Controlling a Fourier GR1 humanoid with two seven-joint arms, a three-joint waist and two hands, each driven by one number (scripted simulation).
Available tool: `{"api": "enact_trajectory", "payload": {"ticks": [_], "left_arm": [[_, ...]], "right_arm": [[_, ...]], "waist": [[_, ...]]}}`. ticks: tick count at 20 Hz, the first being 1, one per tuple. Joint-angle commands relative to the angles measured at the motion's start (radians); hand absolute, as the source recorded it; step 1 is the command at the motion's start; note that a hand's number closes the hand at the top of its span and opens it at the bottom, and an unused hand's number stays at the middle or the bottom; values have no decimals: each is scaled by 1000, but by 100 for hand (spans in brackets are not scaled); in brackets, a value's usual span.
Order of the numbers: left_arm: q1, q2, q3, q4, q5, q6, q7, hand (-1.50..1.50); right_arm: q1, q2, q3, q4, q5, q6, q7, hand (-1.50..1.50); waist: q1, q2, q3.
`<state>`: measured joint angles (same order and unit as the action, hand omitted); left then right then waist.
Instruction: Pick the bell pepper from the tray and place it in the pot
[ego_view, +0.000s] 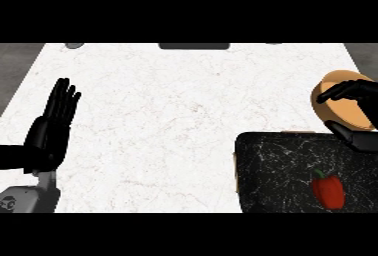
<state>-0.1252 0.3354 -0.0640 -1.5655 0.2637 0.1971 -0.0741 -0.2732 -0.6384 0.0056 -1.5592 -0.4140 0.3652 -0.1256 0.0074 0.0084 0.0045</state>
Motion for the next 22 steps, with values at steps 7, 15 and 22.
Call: {"api": "enact_trajectory", "payload": {"ticks": [7,15,22], "left_arm": [[-96,-26,12,-23,1,53,52,0],[-117,-5,30,6,6,41,80,0],[-135,-3,37,25,19,0,81,0]], "right_arm": [[45,-279,-116,131,231,423,-632,-150],[145,-473,30,102,592,256,-869,-150],[188,-478,176,191,804,-15,-1012,-150]], "waist": [[-13,3,8],[-3,1,2],[8,-3,-2]]}}
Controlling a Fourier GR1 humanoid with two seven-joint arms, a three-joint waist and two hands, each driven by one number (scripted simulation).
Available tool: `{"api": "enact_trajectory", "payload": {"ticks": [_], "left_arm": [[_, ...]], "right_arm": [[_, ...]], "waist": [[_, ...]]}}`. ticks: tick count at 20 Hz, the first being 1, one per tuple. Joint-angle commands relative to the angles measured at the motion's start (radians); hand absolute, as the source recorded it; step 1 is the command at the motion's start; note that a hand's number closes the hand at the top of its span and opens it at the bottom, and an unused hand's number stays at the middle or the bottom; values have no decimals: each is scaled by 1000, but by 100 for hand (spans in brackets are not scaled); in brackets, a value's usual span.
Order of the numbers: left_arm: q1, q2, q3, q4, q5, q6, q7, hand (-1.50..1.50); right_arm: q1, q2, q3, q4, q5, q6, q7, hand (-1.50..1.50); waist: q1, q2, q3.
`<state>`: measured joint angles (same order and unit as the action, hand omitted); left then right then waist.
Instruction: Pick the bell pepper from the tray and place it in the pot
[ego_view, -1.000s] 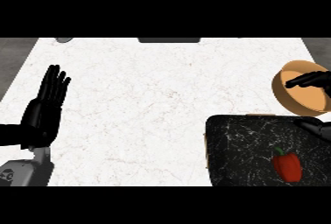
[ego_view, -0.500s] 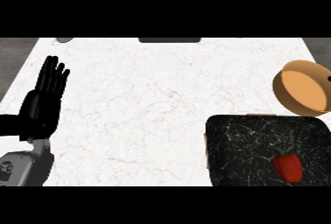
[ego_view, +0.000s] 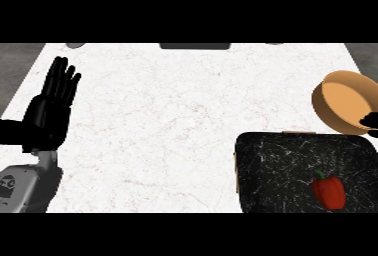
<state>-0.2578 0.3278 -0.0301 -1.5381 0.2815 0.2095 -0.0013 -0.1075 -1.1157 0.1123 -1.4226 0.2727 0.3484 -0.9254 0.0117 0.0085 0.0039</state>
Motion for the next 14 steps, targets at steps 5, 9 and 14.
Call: {"api": "enact_trajectory", "payload": {"ticks": [5,9,14], "left_arm": [[-13,-13,1,14,-19,-12,18,0],[-13,-31,5,29,-33,-14,1,0],[-33,-33,30,47,-37,-26,8,0]], "right_arm": [[-5,35,144,89,205,-43,-135,-150],[-36,50,174,123,240,-17,-119,-150],[-87,134,225,222,329,-65,-139,-150]], "waist": [[-2,-6,-3],[-3,-6,-4],[-2,-6,-4]]}}
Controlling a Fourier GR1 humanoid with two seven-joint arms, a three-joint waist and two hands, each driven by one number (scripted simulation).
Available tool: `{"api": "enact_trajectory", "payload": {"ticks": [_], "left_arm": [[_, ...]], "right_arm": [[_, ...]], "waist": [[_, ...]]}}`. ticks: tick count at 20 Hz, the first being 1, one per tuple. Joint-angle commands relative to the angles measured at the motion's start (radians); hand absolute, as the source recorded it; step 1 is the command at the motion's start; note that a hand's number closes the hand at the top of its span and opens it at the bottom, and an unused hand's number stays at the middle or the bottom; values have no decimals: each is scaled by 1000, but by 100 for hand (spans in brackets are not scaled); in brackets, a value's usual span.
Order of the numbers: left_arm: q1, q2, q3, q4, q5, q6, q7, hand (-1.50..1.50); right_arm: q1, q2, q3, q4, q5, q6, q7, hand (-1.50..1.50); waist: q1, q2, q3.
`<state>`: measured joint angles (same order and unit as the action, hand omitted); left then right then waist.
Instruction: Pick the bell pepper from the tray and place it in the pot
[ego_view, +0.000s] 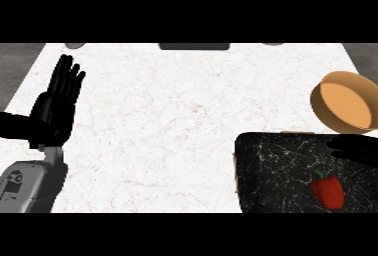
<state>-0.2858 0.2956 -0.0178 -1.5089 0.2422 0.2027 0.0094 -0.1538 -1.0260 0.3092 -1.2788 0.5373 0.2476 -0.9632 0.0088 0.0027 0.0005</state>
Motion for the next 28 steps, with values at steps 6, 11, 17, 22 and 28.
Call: {"api": "enact_trajectory", "payload": {"ticks": [6,11,17,22,28], "left_arm": [[-34,-20,32,42,-9,-17,-7,0],[-1,-43,13,-39,-55,26,54,0],[7,-52,48,32,-58,-37,-17,0],[-1,-34,90,20,-37,-85,11,0],[-38,-68,74,26,-85,-56,25,0]], "right_arm": [[-5,83,29,28,48,-3,-116,-150],[10,125,18,44,103,-44,-97,-150],[29,205,-14,157,225,-151,-89,-150],[26,295,-6,41,278,-63,32,-150],[38,330,-20,92,326,-85,-47,-150]], "waist": [[-12,-2,-1],[-7,-3,0],[-7,-2,0],[-10,-3,-1],[-13,-3,-1]]}}
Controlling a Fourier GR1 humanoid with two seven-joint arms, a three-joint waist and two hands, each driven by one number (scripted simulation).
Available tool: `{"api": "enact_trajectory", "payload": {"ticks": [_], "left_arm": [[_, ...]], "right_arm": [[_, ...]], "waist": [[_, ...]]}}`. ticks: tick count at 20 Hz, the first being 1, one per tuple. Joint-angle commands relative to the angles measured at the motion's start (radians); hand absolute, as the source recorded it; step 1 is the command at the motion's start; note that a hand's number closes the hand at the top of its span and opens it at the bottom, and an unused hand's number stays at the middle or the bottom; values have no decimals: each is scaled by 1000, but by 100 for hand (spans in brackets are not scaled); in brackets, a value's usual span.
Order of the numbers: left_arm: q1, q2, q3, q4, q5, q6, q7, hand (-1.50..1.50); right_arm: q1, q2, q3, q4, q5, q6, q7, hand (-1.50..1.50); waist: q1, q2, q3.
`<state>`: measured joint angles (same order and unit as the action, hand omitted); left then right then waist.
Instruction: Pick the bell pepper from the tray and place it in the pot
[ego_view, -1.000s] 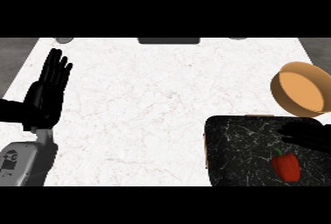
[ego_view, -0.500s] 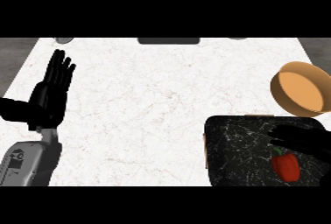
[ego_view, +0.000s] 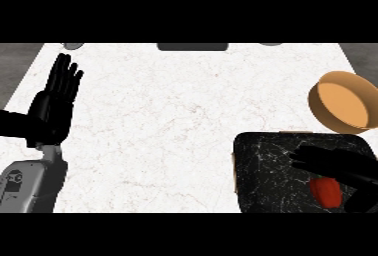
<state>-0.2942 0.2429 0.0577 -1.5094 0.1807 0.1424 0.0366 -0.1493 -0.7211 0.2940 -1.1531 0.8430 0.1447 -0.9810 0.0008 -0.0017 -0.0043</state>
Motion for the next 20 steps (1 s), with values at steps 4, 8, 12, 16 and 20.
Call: {"api": "enact_trajectory", "payload": {"ticks": [4,8,12,16,20], "left_arm": [[41,4,9,-117,-6,7,64,0],[-19,-11,16,12,-13,-7,9,0],[69,-22,4,-49,-23,-14,-29,0],[15,-6,19,-26,-20,-11,21,0],[28,-18,16,-46,-28,1,20,0]], "right_arm": [[21,88,15,97,72,-63,-57,-150],[25,58,54,-3,85,-79,-152,150],[43,105,63,32,102,-152,-150,150],[12,138,76,-36,117,-108,-83,150],[92,77,-4,-48,68,-200,-145,150]], "waist": [[5,1,5],[-8,3,4],[3,2,5],[2,2,5],[-9,0,5]]}}
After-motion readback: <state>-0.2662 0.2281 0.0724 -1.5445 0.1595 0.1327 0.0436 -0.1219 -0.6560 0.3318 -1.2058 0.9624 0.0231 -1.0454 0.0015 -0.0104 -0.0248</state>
